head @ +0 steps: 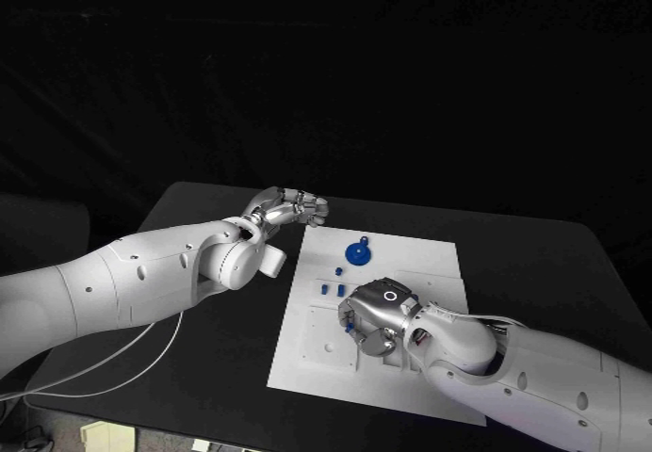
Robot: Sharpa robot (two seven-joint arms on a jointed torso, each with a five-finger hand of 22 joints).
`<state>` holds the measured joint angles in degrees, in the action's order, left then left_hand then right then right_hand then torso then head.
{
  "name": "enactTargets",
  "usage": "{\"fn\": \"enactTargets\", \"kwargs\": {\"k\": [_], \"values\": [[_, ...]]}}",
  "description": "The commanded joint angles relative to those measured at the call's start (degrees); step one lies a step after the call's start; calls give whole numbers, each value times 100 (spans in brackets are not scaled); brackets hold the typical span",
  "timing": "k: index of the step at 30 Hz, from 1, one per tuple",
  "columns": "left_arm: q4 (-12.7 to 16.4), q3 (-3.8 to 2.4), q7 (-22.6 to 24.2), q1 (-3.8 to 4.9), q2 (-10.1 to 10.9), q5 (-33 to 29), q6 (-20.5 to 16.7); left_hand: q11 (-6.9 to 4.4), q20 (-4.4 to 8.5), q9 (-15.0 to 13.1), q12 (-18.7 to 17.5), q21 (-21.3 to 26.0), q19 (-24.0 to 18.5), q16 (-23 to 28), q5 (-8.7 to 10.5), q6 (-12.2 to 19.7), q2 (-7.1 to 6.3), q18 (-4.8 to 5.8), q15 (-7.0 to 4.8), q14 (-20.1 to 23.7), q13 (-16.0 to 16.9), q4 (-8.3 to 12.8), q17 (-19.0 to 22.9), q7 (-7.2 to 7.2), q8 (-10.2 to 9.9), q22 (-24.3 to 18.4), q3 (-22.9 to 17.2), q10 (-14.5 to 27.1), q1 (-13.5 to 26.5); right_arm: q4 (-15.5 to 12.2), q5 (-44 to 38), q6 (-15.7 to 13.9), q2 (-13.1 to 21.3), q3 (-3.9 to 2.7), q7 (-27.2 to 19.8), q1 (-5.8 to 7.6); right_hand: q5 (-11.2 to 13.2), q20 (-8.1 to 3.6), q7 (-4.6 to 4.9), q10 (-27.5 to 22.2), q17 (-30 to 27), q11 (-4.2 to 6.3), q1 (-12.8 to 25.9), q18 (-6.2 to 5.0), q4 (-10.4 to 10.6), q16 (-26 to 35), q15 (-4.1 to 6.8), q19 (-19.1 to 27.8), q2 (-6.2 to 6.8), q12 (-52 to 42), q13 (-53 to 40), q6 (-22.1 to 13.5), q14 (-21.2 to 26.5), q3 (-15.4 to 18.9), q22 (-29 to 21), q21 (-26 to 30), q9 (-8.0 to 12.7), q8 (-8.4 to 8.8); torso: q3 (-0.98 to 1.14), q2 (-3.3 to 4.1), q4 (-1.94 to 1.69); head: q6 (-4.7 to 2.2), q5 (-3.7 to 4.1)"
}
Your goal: Assemble the parts on the task board
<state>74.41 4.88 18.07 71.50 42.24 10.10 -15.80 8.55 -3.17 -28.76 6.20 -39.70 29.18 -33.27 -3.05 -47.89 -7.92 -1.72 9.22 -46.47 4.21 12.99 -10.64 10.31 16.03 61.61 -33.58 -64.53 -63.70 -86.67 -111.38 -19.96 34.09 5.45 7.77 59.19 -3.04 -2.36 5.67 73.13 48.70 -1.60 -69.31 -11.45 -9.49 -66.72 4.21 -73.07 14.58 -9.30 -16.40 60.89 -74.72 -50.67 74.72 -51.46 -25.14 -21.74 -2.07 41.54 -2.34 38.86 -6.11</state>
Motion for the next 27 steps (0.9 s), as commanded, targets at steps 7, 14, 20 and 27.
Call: {"fn": "enactTargets", "kwargs": {"k": [7, 14, 20, 27], "values": [[28, -5, 36, 16, -10, -30, 49, 11, -45, 7, -36, 35, -2, 47, -14, 37, -5, -104, 22, 13, -7, -7, -7, 0, 26, 9, 20, 46, -1, 15, -137, 168, -37, 30, 31, -20, 20, -53, -10, 243, -9, -34, -51, -354, -9, -22, 26, 6, -29, -14, -5, 26, 5, -29, 7, 30, -6, -20, -2, 1, 1, 6, -3], [36, -5, 24, 16, -9, -30, 59, 13, -46, 8, -37, 38, -1, 53, -13, 40, -6, -106, 23, 15, -8, -7, -9, 1, 26, 10, 19, 49, -4, 38, -169, 349, -75, 68, 78, -20, 19, -53, -10, 244, -9, -34, -51, -355, -13, -22, 26, 6, -29, -13, -6, 26, 5, -28, 8, 31, -7, -20, -2, 0, 1, 15, -1], [38, -5, 16, 16, -13, -30, 73, 15, -48, 9, -38, 41, 0, 60, -12, 43, -9, -106, 26, 17, -8, -13, -11, 2, 26, 10, 23, 52, 1, 98, -82, 326, -99, 104, 40, -19, 16, -49, -5, 233, -13, -39, -26, -355, -10, -17, 21, 14, -30, -1, -7, 19, 9, -15, 9, 36, -8, -16, -2, 0, 1, 22, 9], [35, -5, 8, 16, -8, -30, 73, 16, -49, 9, -39, 43, 0, 64, -11, 45, -12, -106, 27, 18, -9, -15, -12, 3, 26, 10, 24, 54, 2, 110, 223, 257, -64, 109, -126, -18, -112, -19, 65, 60, -25, -116, 139, -354, 5, -6, -44, 34, 45, 118, 30, -137, 20, 107, 18, 49, 29, 79, -2, -2, 4, 31, 18]]}}
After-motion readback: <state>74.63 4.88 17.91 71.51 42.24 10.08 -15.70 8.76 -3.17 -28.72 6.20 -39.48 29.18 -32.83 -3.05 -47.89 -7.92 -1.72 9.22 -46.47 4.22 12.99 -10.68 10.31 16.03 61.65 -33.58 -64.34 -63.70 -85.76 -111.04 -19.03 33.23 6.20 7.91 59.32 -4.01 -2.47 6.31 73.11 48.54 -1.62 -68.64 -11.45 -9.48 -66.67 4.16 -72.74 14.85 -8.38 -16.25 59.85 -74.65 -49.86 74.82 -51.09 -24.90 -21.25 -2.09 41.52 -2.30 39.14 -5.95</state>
